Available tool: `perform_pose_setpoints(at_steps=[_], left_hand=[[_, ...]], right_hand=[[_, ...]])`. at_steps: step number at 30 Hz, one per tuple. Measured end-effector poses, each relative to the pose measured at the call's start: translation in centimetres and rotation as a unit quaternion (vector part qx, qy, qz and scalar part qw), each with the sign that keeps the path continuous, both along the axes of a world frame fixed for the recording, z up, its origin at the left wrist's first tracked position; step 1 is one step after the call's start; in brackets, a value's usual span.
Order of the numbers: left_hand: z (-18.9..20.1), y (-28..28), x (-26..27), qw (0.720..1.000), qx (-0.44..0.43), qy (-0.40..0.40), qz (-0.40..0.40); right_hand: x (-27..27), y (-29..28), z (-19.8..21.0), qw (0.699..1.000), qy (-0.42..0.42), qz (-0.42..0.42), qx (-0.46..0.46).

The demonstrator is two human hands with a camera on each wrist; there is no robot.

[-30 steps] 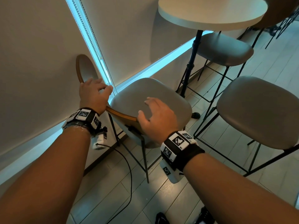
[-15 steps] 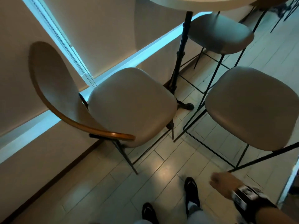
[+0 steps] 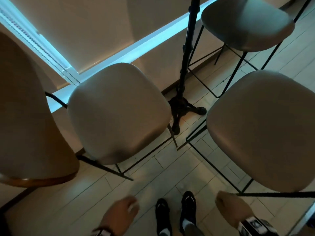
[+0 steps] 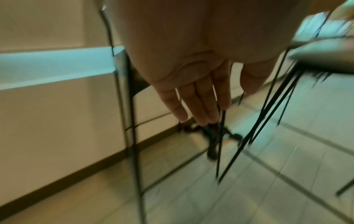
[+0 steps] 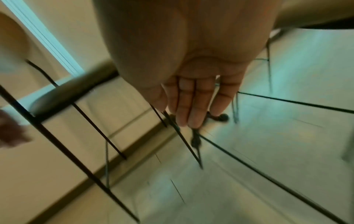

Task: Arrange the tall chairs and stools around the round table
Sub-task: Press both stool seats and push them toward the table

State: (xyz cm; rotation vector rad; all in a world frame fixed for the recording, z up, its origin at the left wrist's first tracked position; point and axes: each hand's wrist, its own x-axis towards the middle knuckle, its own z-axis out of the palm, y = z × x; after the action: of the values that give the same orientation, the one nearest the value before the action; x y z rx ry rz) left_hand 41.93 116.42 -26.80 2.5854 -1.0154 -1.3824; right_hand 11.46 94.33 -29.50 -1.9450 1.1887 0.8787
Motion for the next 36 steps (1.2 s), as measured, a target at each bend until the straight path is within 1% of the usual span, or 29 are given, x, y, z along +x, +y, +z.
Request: perform_pose_setpoints(at_steps=[1, 2, 3, 4, 5, 6, 7, 8, 9, 11, 14, 16, 18, 23, 26, 32, 36], left_hand=[[1.0, -2.9, 0.3, 0.998, -0.051, -0.026, -0.016], [1.2, -5.9, 0.7, 0.993, -0.103, -0.049, -0.013], [2.0, -9.0, 1.1, 0.985, -0.158, -0.063, -0.010], [2.2, -11.9, 1.8, 0.973, -0.214, -0.086, -0.012], [2.7, -14.7, 2.6, 0.956, -0.268, -0.115, -0.016], [2.8, -16.7, 3.6, 0.941, -0.306, -0.142, -0.025], [2.7, -18.4, 4.5, 0.931, -0.325, -0.162, -0.040], [2.7, -20.0, 5.4, 0.927, -0.327, -0.174, -0.051], [2.6, -21.4, 6.2, 0.930, -0.311, -0.185, -0.064], [1.8, -23.1, 7.5, 0.936, -0.253, -0.225, -0.094], [-0.3, -23.9, 8.2, 0.938, -0.190, -0.246, -0.150], [-1.8, -23.7, 8.2, 0.935, -0.187, -0.252, -0.165], [-2.8, -23.4, 8.1, 0.930, -0.196, -0.265, -0.164], [-3.4, -23.6, 7.8, 0.914, -0.216, -0.287, -0.189], [-3.7, -23.6, 7.9, 0.910, -0.214, -0.294, -0.198], [-4.4, -23.1, 7.9, 0.912, -0.226, -0.304, -0.156], [-4.5, -22.8, 7.8, 0.911, -0.235, -0.308, -0.143]], right_hand=[[2.5, -1.1, 0.4, 0.998, -0.048, -0.001, -0.036], [4.3, -1.7, 0.8, 0.991, -0.117, -0.011, -0.064], [6.2, -3.2, 1.6, 0.974, -0.179, -0.024, -0.137], [7.8, -4.5, 2.0, 0.946, -0.246, -0.012, -0.208], [9.1, -5.4, 3.0, 0.915, -0.296, -0.009, -0.273], [10.0, -6.6, 4.1, 0.895, -0.316, -0.012, -0.315], [10.8, -8.2, 4.2, 0.878, -0.333, -0.015, -0.343], [11.6, -9.6, 4.8, 0.873, -0.330, -0.007, -0.359], [12.0, -10.8, 4.9, 0.877, -0.311, -0.006, -0.367], [12.2, -13.0, 3.9, 0.881, -0.273, -0.010, -0.385], [11.6, -14.8, 2.1, 0.925, -0.140, -0.014, -0.352], [10.9, -15.2, 0.6, 0.934, -0.094, 0.004, -0.345], [10.5, -15.2, -0.3, 0.929, -0.083, 0.021, -0.360], [9.7, -15.9, -0.9, 0.916, -0.054, -0.030, -0.395], [9.3, -16.4, -1.2, 0.912, -0.051, -0.025, -0.406], [9.8, -17.5, -1.8, 0.907, -0.077, -0.023, -0.413], [10.0, -18.0, -1.8, 0.908, -0.085, -0.026, -0.410]])
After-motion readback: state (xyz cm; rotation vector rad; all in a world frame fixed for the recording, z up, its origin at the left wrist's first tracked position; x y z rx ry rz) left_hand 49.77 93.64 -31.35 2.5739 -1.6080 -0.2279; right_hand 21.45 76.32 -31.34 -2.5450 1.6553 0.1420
